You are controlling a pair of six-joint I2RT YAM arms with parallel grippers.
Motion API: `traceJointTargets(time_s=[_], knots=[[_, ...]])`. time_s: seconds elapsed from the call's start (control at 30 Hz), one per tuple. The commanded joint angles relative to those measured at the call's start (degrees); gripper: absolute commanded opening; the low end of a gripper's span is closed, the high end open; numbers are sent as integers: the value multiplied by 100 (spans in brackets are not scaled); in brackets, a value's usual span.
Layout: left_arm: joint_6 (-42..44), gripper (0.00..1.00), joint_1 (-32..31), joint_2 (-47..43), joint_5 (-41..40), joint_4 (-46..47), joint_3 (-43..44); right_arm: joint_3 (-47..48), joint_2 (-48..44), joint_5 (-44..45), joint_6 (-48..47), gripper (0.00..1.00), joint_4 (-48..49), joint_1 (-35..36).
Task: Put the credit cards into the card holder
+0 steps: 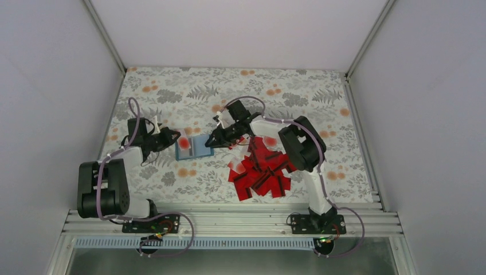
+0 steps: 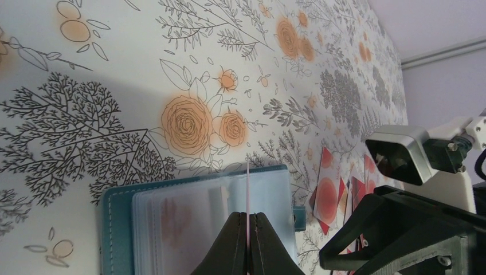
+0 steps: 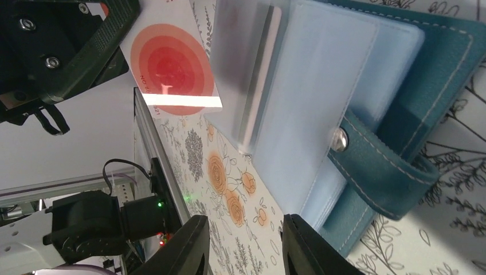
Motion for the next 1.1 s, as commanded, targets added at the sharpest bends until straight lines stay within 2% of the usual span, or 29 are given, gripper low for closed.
traceJointTargets(time_s=[0.0,0.4,1.07], knots=[[-75,2,9,361,355,790,-58,227,198,-151,6,33,160,95],[57,2,9,1044,817,1183,99,423,680,-29,-50,32,-73,89],[-42,3,1,1398,897,1457,96,188,856,103,-248,31,-194,59]])
